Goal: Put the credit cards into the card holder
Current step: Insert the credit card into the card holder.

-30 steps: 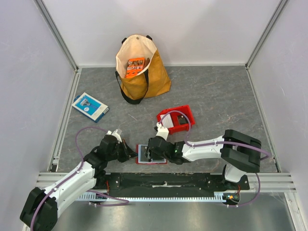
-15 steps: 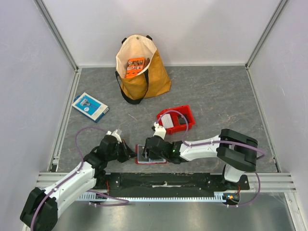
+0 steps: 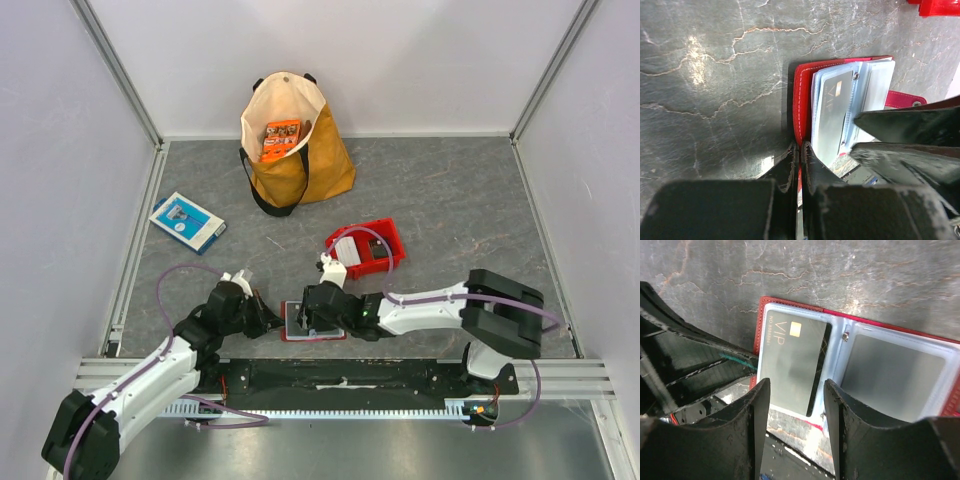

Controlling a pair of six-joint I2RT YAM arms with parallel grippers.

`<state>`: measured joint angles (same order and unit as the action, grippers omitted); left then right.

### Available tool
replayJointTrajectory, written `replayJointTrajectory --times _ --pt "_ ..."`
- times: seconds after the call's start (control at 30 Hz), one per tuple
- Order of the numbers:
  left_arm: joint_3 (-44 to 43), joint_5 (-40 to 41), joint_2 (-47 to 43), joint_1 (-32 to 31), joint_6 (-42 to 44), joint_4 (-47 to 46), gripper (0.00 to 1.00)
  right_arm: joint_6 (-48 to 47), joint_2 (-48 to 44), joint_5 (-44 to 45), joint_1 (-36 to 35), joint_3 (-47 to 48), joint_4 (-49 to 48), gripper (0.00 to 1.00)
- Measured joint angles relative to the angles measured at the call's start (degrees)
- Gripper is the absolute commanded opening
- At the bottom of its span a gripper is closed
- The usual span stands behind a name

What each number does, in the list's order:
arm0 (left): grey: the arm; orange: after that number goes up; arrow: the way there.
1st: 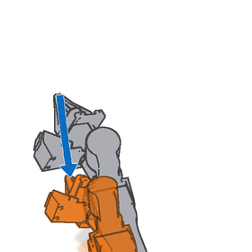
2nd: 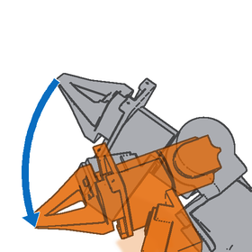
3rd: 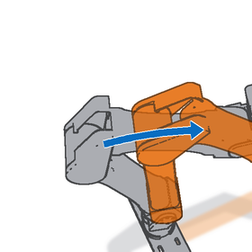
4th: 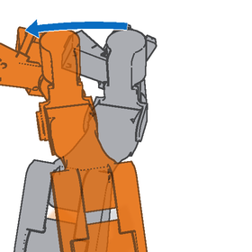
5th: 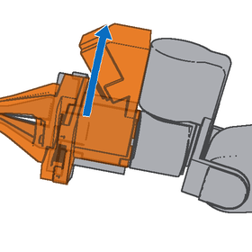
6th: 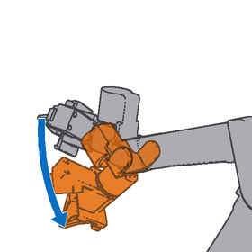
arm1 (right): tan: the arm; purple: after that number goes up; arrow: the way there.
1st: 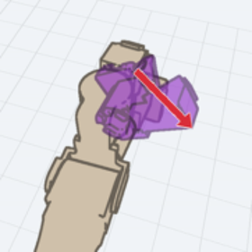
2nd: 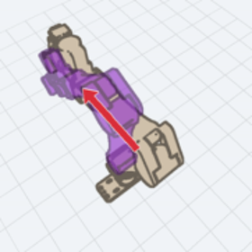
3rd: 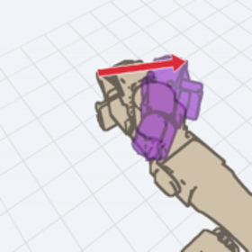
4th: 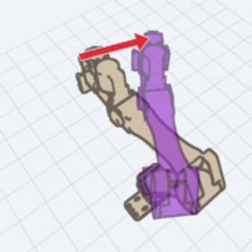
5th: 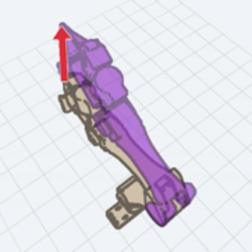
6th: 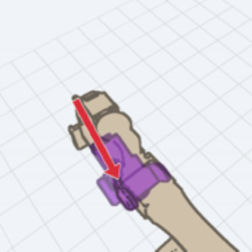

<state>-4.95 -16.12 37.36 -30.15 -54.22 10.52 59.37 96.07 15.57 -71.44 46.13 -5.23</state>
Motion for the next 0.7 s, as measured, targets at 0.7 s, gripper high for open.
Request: replayJointTrajectory --times 0.7 --pt "-5.6 -0.3 1.7 0.0 1.5 3.9 0.02 5.1 -20.0 16.9 -0.1 -3.6 29.7 0.57"
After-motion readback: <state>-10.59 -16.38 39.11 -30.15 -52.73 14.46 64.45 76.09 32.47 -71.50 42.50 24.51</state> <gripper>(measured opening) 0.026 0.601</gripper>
